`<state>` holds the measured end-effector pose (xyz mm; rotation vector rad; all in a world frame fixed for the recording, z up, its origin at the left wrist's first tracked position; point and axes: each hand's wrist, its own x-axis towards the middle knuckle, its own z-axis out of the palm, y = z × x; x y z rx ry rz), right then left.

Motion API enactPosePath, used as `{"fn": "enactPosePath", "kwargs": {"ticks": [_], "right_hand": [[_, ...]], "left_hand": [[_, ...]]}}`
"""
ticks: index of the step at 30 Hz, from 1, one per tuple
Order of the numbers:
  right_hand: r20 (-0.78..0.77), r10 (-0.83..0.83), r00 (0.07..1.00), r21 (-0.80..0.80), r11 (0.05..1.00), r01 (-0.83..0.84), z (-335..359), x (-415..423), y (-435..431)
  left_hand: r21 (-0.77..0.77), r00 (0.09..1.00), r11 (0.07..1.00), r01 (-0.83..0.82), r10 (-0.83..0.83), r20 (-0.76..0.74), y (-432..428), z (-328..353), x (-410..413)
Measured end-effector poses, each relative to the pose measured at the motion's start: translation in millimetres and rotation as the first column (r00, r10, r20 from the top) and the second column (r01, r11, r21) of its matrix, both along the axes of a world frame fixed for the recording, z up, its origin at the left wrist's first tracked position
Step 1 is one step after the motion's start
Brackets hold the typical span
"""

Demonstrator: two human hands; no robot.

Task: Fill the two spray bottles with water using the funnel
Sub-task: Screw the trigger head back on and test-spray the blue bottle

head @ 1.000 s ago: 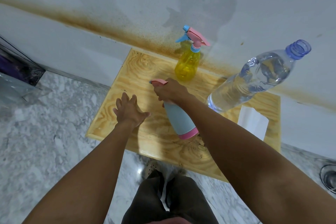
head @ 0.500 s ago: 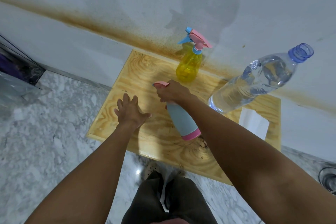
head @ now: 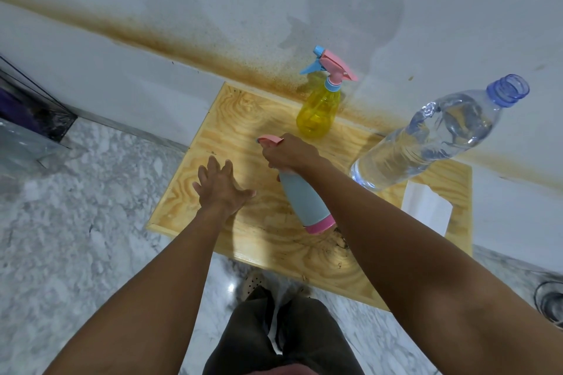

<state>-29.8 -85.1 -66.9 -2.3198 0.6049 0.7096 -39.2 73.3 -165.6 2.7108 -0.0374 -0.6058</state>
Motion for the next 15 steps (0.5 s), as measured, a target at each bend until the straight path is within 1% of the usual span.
{"fn": "enactPosePath", "kwargs": {"ticks": [9, 13, 15], "right_hand": [[0.005, -0.035, 0.999, 0.077, 0.996, 0.034, 1.0, -0.9, -0.7], [0.021, -0.003, 1.0, 0.06, 0.998, 0.001, 0.4, -1.1, 2.2], [0.05, -0.017, 0.999, 0.057, 0.998, 0.014, 0.6, -2.0, 0.6]], "left_hand": [[0.002, 1.0, 1.0, -0.006, 0.006, -0.018, -0.8, 3.2, 0.1], [0.02, 1.0, 1.0, -0.001, 0.001, -0.012, -1.6, 3.4, 0.3], [0.034, 1.0, 0.999, 0.003, -0.002, -0.013, -2.5, 4.2, 0.7]]}}
